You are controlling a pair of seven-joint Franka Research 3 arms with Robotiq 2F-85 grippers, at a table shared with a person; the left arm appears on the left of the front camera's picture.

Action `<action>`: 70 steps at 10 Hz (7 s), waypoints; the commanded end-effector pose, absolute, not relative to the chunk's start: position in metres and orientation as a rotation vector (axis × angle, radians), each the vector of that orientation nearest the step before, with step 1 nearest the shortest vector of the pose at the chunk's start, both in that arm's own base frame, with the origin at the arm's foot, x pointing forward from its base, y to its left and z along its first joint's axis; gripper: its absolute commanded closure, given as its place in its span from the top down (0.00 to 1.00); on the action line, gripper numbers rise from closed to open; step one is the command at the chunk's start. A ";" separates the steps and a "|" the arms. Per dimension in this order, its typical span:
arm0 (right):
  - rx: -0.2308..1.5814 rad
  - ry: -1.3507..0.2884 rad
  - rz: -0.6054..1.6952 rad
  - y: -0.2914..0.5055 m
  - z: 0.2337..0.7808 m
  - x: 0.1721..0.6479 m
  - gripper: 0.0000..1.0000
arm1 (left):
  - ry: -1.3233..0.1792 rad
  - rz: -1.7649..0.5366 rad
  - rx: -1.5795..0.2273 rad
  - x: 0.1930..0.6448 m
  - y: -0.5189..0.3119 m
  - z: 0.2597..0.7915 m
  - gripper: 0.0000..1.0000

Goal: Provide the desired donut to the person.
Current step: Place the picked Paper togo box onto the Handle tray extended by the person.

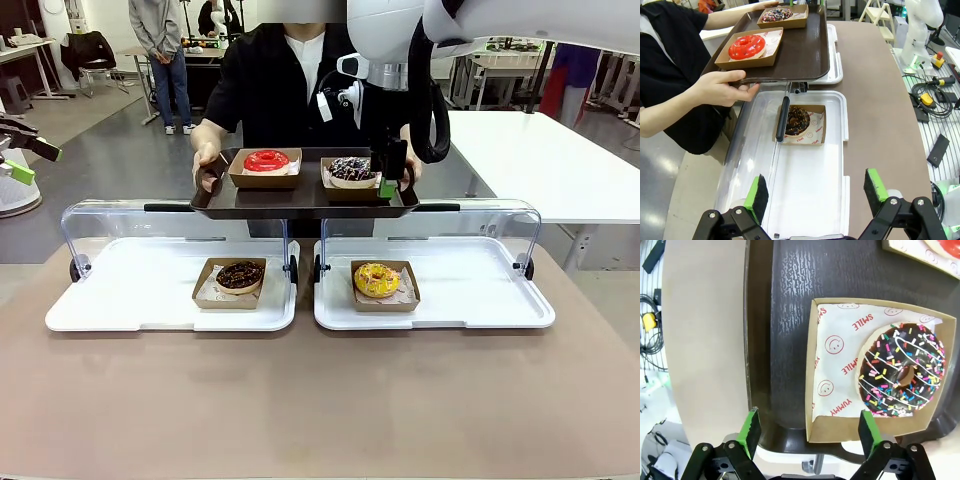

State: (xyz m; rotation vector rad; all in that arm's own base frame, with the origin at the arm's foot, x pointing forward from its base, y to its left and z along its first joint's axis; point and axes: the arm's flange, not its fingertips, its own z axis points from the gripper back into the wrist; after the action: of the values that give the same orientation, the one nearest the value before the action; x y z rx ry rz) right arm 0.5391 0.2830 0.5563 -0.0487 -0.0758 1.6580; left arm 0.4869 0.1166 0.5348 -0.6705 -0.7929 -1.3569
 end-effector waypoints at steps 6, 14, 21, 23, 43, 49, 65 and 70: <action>0.065 0.097 1.748 0.211 0.648 0.429 1.00 | -0.804 -1.351 -0.686 0.487 0.117 0.536 1.00; -0.067 0.030 1.664 0.159 0.703 0.362 1.00 | -0.804 -1.351 -0.686 0.487 0.117 0.536 1.00; -0.067 0.030 1.664 0.159 0.703 0.362 1.00 | -0.804 -1.351 -0.686 0.487 0.117 0.536 1.00; -0.067 0.030 1.664 0.159 0.703 0.362 1.00 | -0.804 -1.351 -0.686 0.487 0.117 0.536 1.00; 0.810 -0.975 1.232 -0.156 0.603 0.414 1.00 | -0.804 -1.351 -0.686 0.487 0.117 0.536 1.00; 0.833 -0.888 1.162 -0.175 0.577 0.443 1.00 | -0.804 -1.351 -0.686 0.487 0.117 0.536 1.00; 0.790 -0.900 1.212 -0.174 0.571 0.443 1.00 | -0.804 -1.351 -0.686 0.487 0.117 0.536 1.00; 0.790 -0.900 1.212 -0.174 0.571 0.443 1.00 | -0.804 -1.351 -0.686 0.487 0.117 0.536 1.00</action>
State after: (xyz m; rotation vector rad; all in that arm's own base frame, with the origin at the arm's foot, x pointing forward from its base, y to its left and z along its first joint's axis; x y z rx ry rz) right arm 0.4432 -0.1744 0.5713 0.7815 -0.9024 1.2206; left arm 0.4871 0.1172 0.5343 -0.6716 -0.7925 -1.3556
